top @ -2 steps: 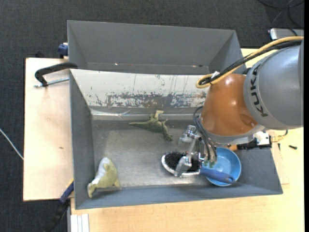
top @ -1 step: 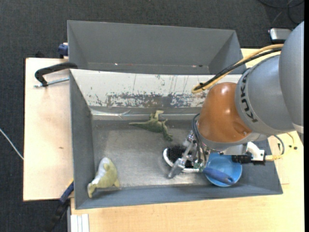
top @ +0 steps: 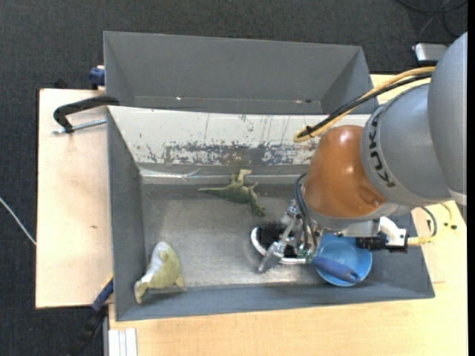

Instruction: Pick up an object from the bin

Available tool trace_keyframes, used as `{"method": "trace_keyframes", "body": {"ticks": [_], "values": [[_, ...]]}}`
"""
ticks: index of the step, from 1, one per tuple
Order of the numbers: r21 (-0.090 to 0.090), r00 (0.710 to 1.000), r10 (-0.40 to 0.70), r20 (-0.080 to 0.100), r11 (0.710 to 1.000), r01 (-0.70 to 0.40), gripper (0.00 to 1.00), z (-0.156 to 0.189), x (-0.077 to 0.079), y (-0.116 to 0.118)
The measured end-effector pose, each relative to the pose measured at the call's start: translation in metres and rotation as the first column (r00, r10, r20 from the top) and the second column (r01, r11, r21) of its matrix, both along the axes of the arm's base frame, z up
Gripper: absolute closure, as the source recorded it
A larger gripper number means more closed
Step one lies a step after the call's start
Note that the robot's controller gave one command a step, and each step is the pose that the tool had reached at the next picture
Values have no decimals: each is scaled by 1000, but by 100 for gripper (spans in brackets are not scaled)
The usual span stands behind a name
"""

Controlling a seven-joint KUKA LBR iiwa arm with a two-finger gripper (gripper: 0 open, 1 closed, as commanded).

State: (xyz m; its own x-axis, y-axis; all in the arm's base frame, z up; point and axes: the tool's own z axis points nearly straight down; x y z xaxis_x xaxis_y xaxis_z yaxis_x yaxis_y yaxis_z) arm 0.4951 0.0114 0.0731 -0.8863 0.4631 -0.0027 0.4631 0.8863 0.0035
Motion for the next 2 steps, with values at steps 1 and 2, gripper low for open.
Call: {"method": "trace_keyframes", "body": {"ticks": [1, 2], "values": [[-1, 1000, -2, 5, 1000, 2, 100, 1, 2, -1], [-1, 1000, 0, 3, 1000, 0, 100, 38, 3, 0]]}}
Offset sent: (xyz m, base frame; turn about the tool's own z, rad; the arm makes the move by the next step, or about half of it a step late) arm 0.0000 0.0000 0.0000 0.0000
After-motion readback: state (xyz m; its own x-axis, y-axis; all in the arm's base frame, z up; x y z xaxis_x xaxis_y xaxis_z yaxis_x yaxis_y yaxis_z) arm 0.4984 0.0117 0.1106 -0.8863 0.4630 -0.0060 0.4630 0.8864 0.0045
